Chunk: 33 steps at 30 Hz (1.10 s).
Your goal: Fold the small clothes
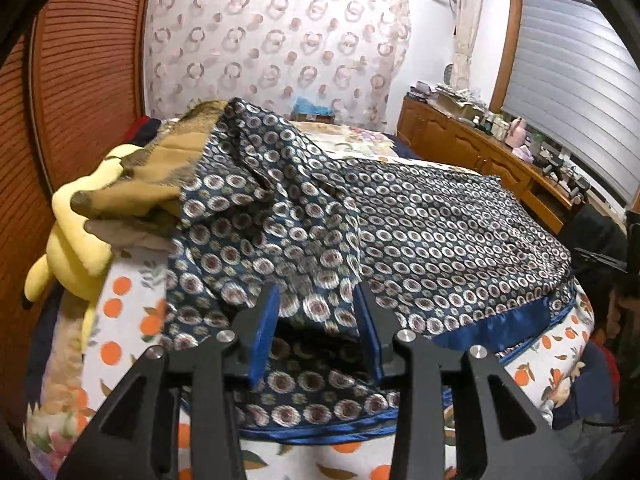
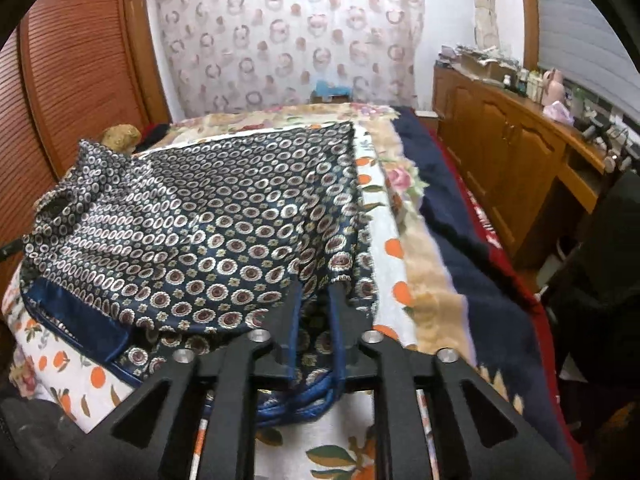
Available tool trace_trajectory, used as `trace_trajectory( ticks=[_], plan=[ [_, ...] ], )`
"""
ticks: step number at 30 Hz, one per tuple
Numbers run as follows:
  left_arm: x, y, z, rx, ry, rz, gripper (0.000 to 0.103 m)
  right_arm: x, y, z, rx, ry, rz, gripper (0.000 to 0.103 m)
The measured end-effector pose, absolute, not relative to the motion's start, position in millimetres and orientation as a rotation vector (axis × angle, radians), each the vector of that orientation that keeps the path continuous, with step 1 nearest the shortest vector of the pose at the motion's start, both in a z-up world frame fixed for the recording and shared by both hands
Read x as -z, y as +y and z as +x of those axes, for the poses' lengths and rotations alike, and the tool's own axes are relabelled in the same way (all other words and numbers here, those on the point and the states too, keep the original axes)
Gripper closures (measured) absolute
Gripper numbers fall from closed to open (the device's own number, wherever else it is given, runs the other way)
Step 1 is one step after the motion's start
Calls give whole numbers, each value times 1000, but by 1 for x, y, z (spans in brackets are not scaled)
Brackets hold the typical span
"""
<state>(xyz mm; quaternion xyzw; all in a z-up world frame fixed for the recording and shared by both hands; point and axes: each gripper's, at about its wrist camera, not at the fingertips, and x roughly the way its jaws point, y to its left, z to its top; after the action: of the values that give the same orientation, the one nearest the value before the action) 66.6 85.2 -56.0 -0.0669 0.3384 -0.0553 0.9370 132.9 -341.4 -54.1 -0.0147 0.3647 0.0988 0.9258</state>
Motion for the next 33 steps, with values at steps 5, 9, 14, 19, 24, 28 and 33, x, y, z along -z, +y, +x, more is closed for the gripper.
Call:
trace_trajectory(
  ticks=[5, 9, 14, 19, 24, 28, 33],
  plan=[
    [57, 99, 78, 51, 695, -111, 59, 47, -339, 130, -197, 713, -45, 68],
    [58, 110, 84, -6, 690, -66, 51, 52, -323, 136, -216, 717, -66, 65],
    [62, 128, 94, -92, 683, -62, 51, 58, -293, 144, -282, 715, -74, 65],
    [66, 136, 111, -95, 681, -42, 51, 69, -263, 151, -337, 729, -93, 64],
    [66, 135, 129, -70, 682, 10, 51, 77, -245, 155, -360, 739, -125, 64],
    [70, 136, 149, -73, 733, 21, 51, 80, -240, 154, -350, 741, -148, 64],
    [76, 134, 156, -79, 748, 59, 64, 82, -244, 157, -345, 752, -115, 64]
  ],
)
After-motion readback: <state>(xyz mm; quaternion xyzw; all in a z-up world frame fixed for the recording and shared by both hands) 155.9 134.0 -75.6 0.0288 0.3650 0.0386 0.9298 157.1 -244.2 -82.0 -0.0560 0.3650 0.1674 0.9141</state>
